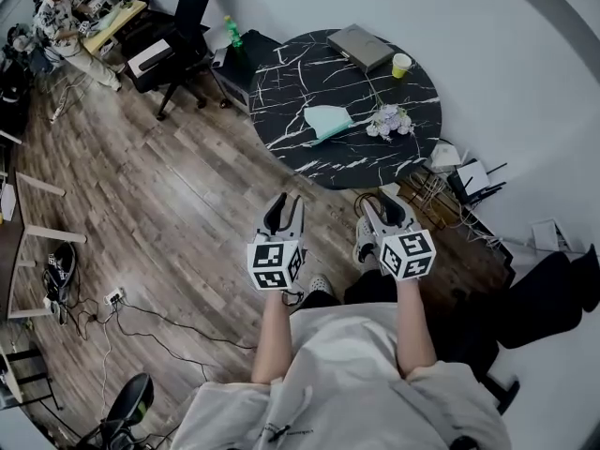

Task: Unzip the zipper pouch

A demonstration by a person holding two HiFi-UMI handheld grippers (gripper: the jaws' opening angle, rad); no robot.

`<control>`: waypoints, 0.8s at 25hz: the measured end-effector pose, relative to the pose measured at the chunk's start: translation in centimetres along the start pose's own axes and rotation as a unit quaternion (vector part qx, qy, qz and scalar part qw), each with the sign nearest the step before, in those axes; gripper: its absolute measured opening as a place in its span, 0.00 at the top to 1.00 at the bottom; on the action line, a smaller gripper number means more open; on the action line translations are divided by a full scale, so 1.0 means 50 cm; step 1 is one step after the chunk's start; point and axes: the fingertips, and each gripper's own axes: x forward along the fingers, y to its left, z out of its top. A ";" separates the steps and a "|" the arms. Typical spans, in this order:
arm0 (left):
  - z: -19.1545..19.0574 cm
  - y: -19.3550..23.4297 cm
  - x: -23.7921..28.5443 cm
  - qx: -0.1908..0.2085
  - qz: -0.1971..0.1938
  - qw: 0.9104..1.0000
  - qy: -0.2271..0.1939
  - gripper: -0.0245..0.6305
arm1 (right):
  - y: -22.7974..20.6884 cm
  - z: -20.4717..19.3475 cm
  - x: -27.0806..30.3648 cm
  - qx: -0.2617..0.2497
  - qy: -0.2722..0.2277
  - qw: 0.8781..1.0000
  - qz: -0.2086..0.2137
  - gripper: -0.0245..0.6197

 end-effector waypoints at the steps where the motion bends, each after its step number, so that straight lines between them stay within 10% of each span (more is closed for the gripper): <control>1: 0.002 0.008 0.002 0.000 0.005 1.000 -0.002 0.76 | -0.001 0.004 0.012 0.001 0.000 1.000 0.004 0.72; 20: 0.097 0.119 0.230 0.027 0.090 0.996 -0.003 0.76 | -0.155 0.176 0.336 -0.039 -0.004 0.995 0.094 0.71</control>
